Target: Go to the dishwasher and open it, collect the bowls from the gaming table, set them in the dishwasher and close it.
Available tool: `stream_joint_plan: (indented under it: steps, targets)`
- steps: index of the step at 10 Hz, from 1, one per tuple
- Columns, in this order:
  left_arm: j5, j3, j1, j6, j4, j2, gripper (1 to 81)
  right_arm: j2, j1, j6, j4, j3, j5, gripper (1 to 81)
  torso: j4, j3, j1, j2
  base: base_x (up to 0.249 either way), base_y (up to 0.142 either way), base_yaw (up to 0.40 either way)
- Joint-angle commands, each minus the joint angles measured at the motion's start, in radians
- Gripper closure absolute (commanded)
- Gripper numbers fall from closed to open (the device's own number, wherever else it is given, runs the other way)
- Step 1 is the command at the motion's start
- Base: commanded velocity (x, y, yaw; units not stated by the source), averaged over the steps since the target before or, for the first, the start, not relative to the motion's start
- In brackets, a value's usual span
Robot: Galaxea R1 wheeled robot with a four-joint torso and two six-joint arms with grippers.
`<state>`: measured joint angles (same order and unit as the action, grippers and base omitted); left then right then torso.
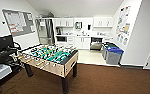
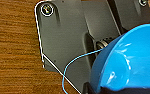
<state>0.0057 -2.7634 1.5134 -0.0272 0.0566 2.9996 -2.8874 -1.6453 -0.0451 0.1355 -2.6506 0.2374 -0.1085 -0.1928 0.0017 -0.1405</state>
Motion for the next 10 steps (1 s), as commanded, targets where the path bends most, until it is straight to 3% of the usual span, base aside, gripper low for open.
stream_joint_plan:
  steps: [1, 10]
  targets:
    - [0.057, -0.004, -0.041, 0.001, 0.006, -0.008, 81.1, 0.011, 0.031, 0.001, 0.001, -0.001, -0.044, 81.1, 0.0, 0.0, 0.0, 0.0, 0.163, -0.101, 0.0]
    - [0.048, -0.004, -0.041, 0.001, 0.008, -0.007, 81.1, 0.011, 0.029, 0.001, 0.001, -0.001, -0.044, 81.1, 0.0, 0.0, 0.0, 0.0, 0.163, -0.082, 0.0]
